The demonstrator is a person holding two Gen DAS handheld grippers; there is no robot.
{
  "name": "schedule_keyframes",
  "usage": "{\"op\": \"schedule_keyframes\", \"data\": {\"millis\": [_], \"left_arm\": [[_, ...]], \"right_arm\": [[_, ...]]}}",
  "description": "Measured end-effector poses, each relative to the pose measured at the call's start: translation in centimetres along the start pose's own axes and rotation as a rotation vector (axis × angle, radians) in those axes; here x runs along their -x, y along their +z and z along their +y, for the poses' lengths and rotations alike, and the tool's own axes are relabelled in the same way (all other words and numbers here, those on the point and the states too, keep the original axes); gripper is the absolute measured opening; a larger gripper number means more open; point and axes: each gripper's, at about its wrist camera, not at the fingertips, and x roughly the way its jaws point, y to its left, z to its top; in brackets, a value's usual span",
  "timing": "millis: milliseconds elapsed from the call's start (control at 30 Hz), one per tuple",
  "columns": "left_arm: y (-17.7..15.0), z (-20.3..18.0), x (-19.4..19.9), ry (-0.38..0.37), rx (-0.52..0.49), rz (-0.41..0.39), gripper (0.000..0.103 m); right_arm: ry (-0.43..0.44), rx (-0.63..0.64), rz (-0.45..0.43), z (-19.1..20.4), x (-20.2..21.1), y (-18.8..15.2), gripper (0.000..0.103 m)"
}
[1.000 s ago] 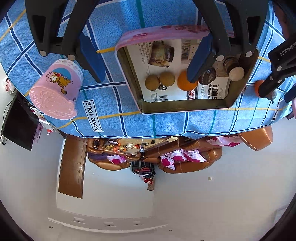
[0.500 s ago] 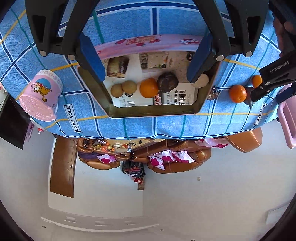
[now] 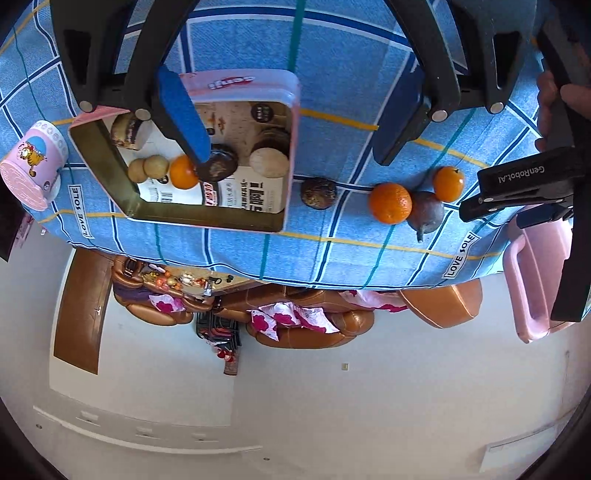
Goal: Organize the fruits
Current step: 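Move both open tools back toward the remaining fruits on the bed, then grasp an orange with the left tool while the right tool grasps a dark patterned fruit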
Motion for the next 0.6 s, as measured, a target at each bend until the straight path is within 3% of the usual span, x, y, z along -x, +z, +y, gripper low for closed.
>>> {"op": "schedule_keyframes", "data": {"millis": [233,367,467,600], "left_arm": [[-0.4,-0.5,-0.4,-0.094,-0.052,0.049,0.103],[-0.5,-2.3,-0.7,-0.105,-0.125,0.067,0.103],[-0.1,-2.6,-1.2,-0.111,-0.117,0.078,0.101],[0.1,-2.8,-2.7,-0.116,-0.106,0.141,0.088]], "right_arm": [[0.060,0.019,0.013,2.1,-0.4,0.1,0.091],[0.098,0.017,0.028,2.2,-0.3,-0.3,0.091],[0.117,0.000,0.060,2.0,-0.8,-0.3,0.091],[0.128,0.003,0.084,1.9,-1.0,-0.2,0.091]]}}
